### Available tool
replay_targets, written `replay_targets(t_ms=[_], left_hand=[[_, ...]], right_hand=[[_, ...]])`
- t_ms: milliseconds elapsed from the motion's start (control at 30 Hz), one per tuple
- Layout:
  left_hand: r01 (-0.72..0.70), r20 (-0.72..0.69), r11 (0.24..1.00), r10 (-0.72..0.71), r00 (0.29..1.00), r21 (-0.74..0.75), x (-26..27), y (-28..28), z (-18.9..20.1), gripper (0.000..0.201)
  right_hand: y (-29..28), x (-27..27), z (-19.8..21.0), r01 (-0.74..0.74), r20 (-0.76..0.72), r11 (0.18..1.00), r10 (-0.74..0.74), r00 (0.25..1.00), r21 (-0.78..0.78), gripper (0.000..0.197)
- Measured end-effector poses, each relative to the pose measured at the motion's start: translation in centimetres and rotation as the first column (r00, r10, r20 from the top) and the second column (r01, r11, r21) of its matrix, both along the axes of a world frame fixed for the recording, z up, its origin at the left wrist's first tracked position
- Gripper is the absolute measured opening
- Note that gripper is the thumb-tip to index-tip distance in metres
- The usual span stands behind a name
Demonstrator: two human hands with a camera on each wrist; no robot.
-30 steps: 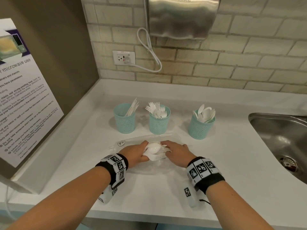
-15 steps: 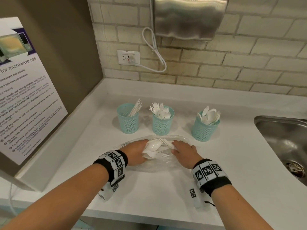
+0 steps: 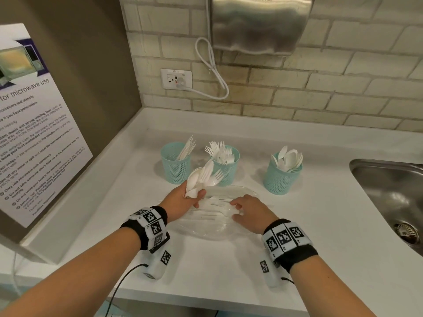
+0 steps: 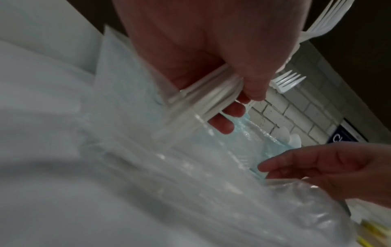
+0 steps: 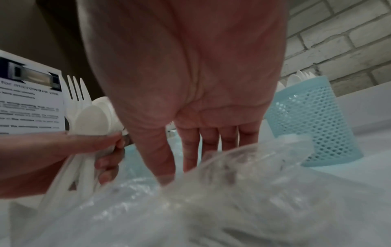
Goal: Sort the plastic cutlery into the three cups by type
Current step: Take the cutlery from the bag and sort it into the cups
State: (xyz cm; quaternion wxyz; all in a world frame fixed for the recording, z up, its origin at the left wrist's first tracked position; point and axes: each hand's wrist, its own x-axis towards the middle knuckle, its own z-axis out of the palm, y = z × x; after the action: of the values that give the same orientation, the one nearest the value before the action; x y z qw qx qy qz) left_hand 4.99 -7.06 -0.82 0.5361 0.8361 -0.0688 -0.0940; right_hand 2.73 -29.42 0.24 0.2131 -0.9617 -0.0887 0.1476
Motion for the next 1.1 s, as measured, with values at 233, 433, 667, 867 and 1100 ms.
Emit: replay_targets(t_ms=[233,433,667,867,1100], left_hand=[[0.060,-0.029,0.992,-0.064,0.998,-0.109,-0.5,-0.7,-0.9,0.057],[0.111,-0.030,0.994,-0.111,0.993,0.004,-0.9,-0.8,-0.2,0.027],[0.028,0.000,0.980,-0.028,1.000,-0.196,-0.6,-0.8,1.6,0.030],[0.058,0.043,0.986,-0.052,0.998,-0.159,-0.4,0.0,2.6,0.031],[0.023,-0.007,0.971,-0.025,1.000,-0.238,-0.9,-0.1,3.1,0.028]], right_hand=[[4.0,-0.5,6.1,-0.012,0.058,0.651,-0.050,0.997,0.759,0.068],[5.6,0.2,4.5,-0.013,0.042,0.765,-0.018,0.999,0.644,0.040],[4.8,1.7,6.9,0.067,0.025,0.577,-0.151,0.988,0.814,0.020],[4.3,2.3,9.5,0.023,-0.009,0.587,-0.028,1.000,0.809,0.014],[3.9,3.3,10.8,0.107,-0.135,0.582,0.004,0.991,0.806,0.011]])
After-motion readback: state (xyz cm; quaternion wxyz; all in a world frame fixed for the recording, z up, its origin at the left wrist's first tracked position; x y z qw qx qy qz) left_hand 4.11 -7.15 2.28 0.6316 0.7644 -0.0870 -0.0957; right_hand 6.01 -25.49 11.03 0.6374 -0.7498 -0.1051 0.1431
